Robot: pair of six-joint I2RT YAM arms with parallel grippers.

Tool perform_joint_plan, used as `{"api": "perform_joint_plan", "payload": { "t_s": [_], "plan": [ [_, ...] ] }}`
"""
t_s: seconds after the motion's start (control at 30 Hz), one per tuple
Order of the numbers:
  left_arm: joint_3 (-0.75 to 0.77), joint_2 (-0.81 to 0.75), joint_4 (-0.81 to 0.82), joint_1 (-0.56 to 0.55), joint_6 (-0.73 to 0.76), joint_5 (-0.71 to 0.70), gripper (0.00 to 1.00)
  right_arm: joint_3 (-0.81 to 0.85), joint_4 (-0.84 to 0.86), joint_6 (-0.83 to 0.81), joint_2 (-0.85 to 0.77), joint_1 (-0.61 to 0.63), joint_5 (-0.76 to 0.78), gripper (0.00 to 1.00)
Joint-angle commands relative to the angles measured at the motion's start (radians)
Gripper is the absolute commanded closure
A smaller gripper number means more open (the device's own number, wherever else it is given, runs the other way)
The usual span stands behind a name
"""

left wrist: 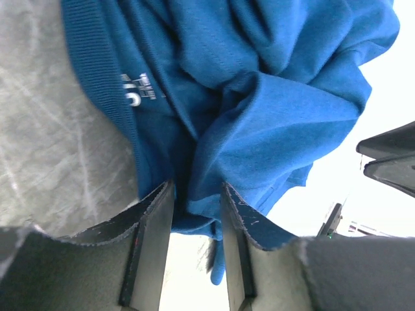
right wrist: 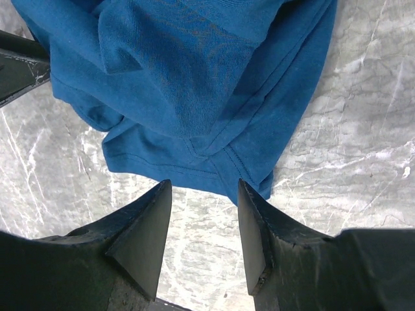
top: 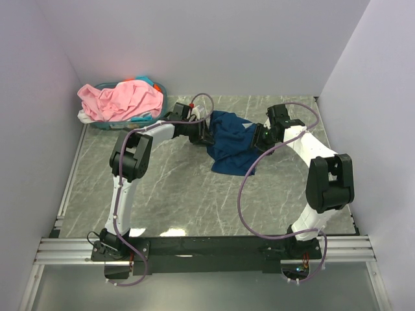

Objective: Fold and stack the t-shirts
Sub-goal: Flatten the tshirt out

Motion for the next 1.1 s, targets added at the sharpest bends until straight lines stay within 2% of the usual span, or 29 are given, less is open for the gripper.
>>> {"api": "perform_joint_plan", "payload": {
  "t_s": [0.0, 0.03, 0.1, 0.23, 0.5, 0.8, 0.9, 1.07],
  "plan": [
    [0.0, -0.074, 0.047, -0.015, -0.003, 0.049, 0.6, -0.002, 0.019, 0.003, -0.037, 0.008, -0.006, 0.48],
    [0.003, -0.071, 0.041, -0.018, -0.002, 0.049, 0.61, -0.002, 0.019, 0.003, -0.037, 0.009, -0.008, 0.48],
    [0.017, -0.056, 0.026, -0.02, 0.006, 0.046, 0.71, 0.0, 0.019, 0.003, -0.035, 0.01, -0.008, 0.49],
    [0.022, -0.057, 0.015, -0.023, 0.017, 0.041, 1.0, 0.003, 0.018, 0.001, -0.038, 0.009, -0.006, 0.51],
    [0.013, -0.152, -0.011, -0.023, 0.057, -0.063, 1.0, 0.009, -0.001, -0.011, -0.08, 0.011, 0.003, 0.53],
    [-0.014, -0.254, -0.006, -0.023, 0.052, -0.084, 1.0, -0.071, -0.025, -0.065, -0.127, 0.022, 0.035, 0.53],
    [-0.011, -0.283, -0.029, -0.021, 0.061, -0.116, 1.0, -0.114, -0.012, -0.054, -0.136, 0.031, 0.04, 0.49],
    [0.023, -0.309, -0.069, -0.017, 0.058, -0.143, 1.0, -0.16, 0.01, -0.039, -0.132, 0.039, 0.06, 0.47]
  ]
}}
